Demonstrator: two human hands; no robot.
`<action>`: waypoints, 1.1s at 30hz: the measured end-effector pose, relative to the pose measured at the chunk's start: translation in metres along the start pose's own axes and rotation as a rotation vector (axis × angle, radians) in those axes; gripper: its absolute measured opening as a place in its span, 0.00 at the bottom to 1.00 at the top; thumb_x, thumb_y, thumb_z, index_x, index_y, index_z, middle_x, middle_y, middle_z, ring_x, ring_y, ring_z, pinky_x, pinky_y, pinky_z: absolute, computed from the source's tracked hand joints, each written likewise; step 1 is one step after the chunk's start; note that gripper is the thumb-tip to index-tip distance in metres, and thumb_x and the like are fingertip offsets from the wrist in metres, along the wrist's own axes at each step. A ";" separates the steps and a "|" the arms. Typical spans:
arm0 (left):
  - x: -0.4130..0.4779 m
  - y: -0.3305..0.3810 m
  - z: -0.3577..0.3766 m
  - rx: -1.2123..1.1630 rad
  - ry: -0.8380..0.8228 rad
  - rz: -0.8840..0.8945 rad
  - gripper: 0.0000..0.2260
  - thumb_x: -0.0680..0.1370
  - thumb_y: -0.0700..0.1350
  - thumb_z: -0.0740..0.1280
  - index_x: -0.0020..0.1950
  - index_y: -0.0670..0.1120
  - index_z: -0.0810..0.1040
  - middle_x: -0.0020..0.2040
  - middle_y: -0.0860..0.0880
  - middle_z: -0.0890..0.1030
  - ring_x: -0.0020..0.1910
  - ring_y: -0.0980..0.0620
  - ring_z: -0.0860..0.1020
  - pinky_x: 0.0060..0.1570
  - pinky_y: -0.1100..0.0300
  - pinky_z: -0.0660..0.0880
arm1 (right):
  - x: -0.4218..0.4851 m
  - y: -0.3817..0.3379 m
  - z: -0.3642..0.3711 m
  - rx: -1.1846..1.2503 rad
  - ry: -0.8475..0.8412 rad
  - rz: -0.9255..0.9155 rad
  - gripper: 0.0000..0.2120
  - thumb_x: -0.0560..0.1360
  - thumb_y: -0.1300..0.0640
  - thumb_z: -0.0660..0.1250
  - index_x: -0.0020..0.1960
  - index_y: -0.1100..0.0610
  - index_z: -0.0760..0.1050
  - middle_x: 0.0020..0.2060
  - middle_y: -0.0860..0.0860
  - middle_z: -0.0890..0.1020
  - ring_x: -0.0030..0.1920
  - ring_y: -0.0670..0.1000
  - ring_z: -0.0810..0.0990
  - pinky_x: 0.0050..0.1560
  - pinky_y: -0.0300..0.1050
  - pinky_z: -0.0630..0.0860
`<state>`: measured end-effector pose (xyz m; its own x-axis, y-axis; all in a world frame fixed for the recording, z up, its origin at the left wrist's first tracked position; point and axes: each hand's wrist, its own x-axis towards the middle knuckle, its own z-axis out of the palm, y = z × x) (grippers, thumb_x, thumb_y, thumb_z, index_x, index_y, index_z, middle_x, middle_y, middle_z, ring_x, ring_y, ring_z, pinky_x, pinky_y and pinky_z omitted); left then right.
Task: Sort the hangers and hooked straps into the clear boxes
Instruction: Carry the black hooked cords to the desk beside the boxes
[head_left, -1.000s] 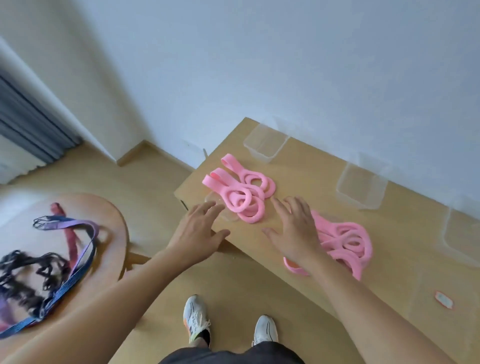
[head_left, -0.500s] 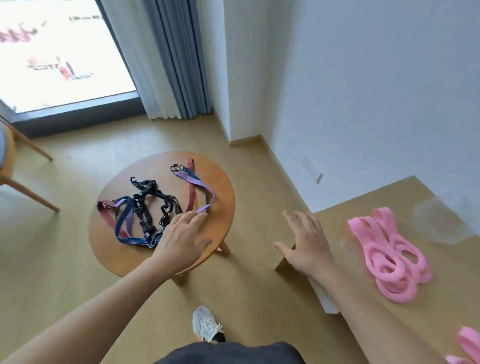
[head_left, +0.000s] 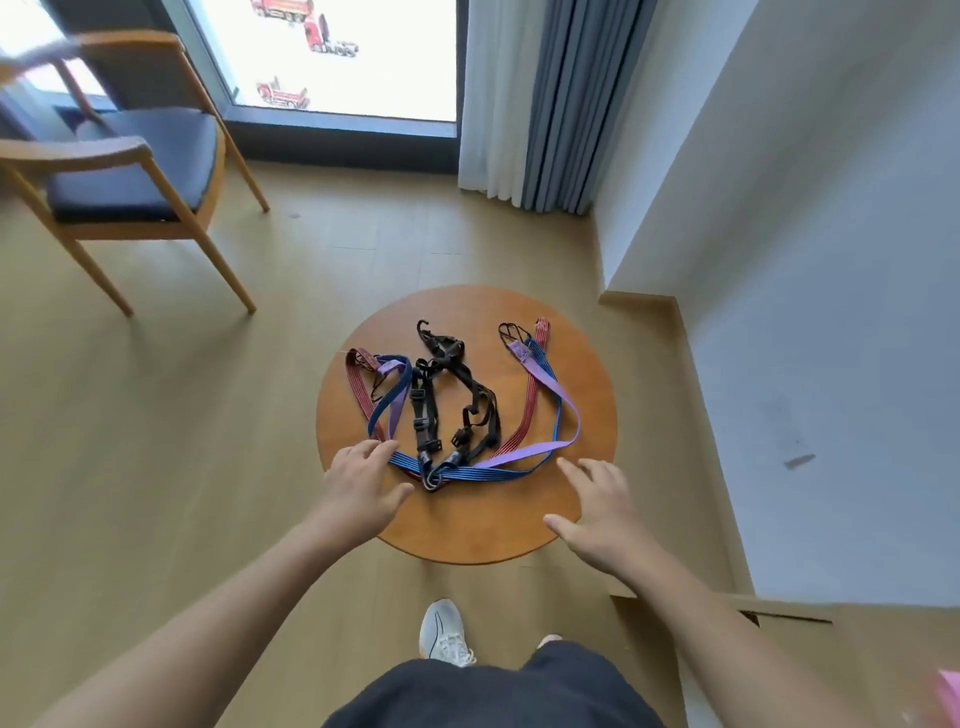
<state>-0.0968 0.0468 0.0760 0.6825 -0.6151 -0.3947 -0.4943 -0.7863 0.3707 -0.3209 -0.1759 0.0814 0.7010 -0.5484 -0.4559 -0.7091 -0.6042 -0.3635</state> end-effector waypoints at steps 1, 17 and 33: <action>0.002 -0.006 0.001 -0.010 -0.006 -0.026 0.30 0.80 0.57 0.70 0.80 0.50 0.67 0.77 0.47 0.71 0.77 0.45 0.66 0.76 0.49 0.64 | 0.010 -0.007 0.001 -0.025 -0.020 -0.022 0.37 0.77 0.42 0.69 0.81 0.49 0.58 0.77 0.52 0.63 0.78 0.54 0.54 0.77 0.49 0.56; 0.026 -0.006 0.038 -0.258 -0.043 -0.399 0.26 0.80 0.50 0.71 0.77 0.46 0.72 0.74 0.46 0.73 0.74 0.46 0.68 0.74 0.53 0.64 | 0.193 -0.086 0.095 -0.284 -0.481 -0.403 0.26 0.78 0.60 0.66 0.75 0.52 0.67 0.73 0.51 0.68 0.67 0.60 0.70 0.65 0.56 0.73; 0.073 0.039 0.031 -0.335 -0.027 -0.345 0.23 0.81 0.50 0.71 0.75 0.48 0.73 0.73 0.49 0.75 0.73 0.48 0.69 0.72 0.55 0.65 | 0.206 -0.061 0.026 0.111 -0.132 -0.408 0.15 0.77 0.62 0.69 0.63 0.56 0.79 0.55 0.53 0.83 0.58 0.56 0.77 0.56 0.47 0.74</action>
<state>-0.0828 -0.0302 0.0357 0.7598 -0.3260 -0.5625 -0.0374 -0.8857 0.4627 -0.1354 -0.2372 -0.0116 0.9148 -0.1945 -0.3541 -0.3848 -0.6863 -0.6171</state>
